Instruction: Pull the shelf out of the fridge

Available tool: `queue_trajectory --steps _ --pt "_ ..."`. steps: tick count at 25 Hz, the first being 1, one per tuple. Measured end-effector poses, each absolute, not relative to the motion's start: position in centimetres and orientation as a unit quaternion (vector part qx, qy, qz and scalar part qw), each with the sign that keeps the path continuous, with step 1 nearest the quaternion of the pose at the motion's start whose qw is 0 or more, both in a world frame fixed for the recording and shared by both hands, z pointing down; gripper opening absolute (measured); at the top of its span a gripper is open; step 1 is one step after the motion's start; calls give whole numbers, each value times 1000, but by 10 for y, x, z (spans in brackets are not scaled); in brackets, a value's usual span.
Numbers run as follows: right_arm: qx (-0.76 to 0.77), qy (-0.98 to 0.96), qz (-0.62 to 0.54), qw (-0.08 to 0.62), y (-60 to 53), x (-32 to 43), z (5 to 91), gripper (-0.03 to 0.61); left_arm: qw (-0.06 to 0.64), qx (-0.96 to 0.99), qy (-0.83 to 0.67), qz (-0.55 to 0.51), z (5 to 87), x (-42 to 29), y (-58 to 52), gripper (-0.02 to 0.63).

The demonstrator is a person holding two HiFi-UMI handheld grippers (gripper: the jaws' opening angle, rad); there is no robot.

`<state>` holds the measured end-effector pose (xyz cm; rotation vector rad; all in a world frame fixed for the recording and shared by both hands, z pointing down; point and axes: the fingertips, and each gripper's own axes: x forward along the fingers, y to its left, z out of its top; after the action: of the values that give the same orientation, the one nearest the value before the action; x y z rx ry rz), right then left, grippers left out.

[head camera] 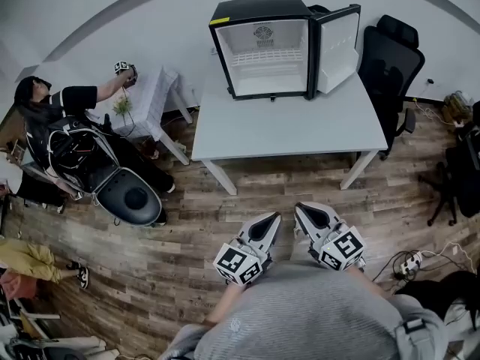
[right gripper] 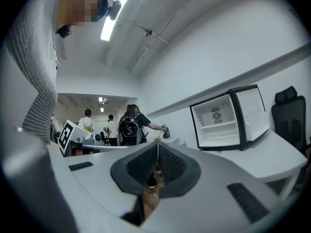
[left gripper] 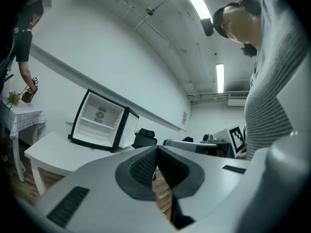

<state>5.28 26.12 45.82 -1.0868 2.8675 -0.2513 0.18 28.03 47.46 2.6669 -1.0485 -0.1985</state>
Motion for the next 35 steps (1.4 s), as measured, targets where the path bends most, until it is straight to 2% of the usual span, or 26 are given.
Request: queue_trajectory --steps 35 --pt "-327 943 -58 39 -35 110 421 14 121 920 -370 -49 444 69 -13 12"
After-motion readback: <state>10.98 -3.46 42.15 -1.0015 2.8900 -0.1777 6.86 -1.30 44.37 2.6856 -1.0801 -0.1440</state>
